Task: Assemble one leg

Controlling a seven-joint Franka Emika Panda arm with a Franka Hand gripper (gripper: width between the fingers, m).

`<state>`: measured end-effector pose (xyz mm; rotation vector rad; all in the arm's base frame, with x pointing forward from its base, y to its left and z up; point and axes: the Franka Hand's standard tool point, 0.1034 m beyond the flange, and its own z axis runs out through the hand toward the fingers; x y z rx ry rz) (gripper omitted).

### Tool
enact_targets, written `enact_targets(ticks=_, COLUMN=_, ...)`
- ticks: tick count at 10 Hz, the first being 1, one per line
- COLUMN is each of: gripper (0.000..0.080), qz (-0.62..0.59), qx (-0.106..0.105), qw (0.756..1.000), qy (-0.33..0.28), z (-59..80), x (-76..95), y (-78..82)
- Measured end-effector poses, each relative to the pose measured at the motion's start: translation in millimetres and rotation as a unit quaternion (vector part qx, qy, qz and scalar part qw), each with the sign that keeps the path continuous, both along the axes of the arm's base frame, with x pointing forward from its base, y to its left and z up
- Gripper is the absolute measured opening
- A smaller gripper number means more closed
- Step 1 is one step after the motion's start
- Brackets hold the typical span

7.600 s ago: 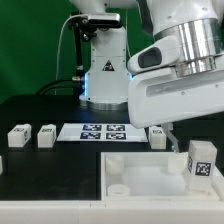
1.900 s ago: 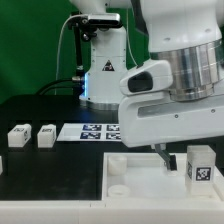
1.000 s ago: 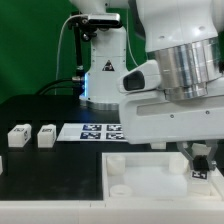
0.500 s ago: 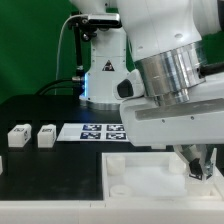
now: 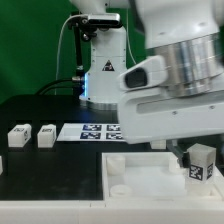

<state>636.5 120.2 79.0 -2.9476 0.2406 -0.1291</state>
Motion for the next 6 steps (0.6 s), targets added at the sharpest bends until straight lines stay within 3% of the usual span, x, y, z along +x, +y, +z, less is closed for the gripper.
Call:
enact_targets(ticks=1, gripper=0.0586, qz=0.062, qx=-0.008, qw=0.998, qy=-0.010, z=-0.7, x=-0.8, y=1.8)
enact_targets(ticks=2, gripper=0.0586, qz=0.094, qx=-0.013, qw=0.995, qy=-0.015, z=-1.3, x=-0.4, y=-1.5)
enact_targets(ticks=3, gripper=0.0636, qz=0.141, qx=-0.018, qw=0.990, qy=-0.023, z=-1.6, x=-0.4, y=-2.2)
enact_targets(ticks=6, gripper=0.0646, qz=0.271, qx=-0.033, qw=0.961, qy=-0.043, z=-3.9, x=-2.0, y=-5.7)
